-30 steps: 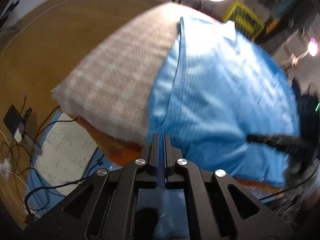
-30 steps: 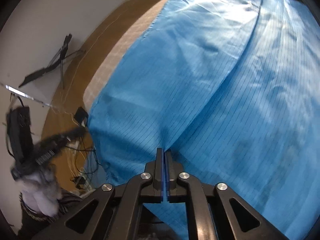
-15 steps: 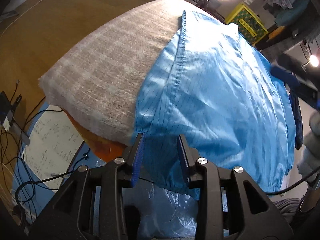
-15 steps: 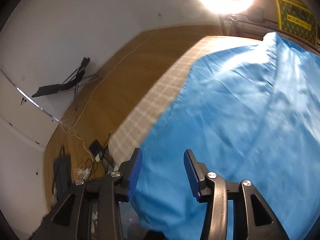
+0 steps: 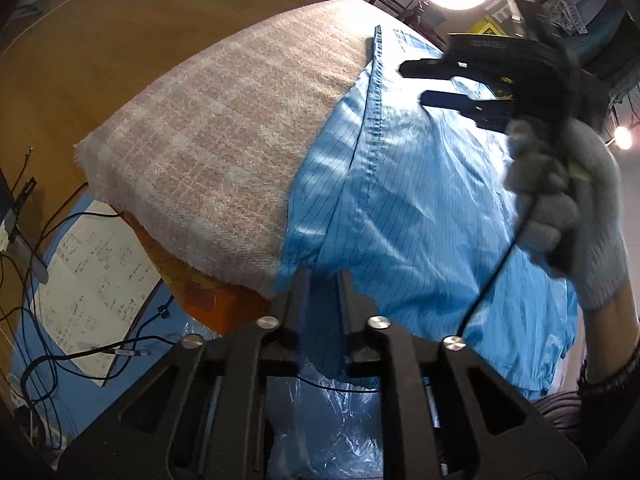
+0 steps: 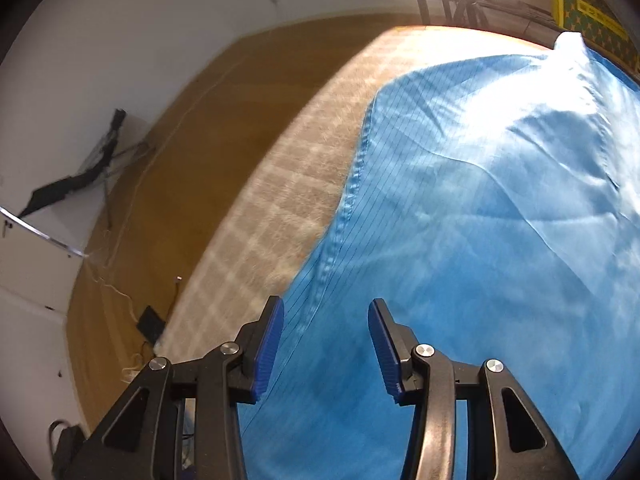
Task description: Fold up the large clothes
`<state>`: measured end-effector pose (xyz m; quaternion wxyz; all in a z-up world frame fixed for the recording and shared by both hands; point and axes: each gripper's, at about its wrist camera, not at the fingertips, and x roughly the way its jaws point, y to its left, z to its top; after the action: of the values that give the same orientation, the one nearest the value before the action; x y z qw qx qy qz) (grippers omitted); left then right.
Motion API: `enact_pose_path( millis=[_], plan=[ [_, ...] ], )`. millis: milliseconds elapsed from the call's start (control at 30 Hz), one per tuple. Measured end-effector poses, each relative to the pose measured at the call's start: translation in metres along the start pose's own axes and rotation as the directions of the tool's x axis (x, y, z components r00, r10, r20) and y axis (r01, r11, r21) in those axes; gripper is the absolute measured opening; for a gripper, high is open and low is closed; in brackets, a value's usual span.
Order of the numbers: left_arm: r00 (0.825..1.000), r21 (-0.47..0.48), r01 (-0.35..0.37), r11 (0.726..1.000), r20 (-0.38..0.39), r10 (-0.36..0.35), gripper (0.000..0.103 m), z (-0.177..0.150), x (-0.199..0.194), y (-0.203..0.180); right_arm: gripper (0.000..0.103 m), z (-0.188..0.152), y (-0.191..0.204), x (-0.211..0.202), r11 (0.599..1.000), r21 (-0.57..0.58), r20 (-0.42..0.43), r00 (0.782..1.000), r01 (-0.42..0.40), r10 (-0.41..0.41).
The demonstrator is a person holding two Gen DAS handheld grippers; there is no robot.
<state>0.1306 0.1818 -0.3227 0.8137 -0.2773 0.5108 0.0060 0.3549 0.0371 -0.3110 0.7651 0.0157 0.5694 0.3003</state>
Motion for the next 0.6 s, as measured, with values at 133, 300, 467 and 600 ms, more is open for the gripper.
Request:
enact_pose_path(
  millis=[133,300,467,600],
  plan=[
    [1.0,0.0,0.022,1.0,-0.008,-0.022,0.007,0.0,-0.001,0.001,0.047,0.012,0.006,0.028,0.999,-0.011,-0.016,0.998,0.053,-0.053],
    [1.0,0.031,0.018,0.999,-0.001,-0.018,0.005,0.0,-0.003,-0.004,0.027,0.018,0.024,0.054,0.981,-0.082,-0.027,0.983,0.177,-0.18],
    [1.0,0.028,0.022,0.999,0.001,-0.023,0.002,-0.001,-0.005,-0.001,0.003,0.019,0.025,0.057,0.98,-0.078,-0.027,0.983,0.181,-0.184],
    [0.999,-0.002,0.028,1.0,0.03,-0.028,0.001,0.002,-0.014,0.007,0.0,0.022,0.014,0.057,0.991,-0.024,-0.015,0.991,0.132,-0.132]
  ],
)
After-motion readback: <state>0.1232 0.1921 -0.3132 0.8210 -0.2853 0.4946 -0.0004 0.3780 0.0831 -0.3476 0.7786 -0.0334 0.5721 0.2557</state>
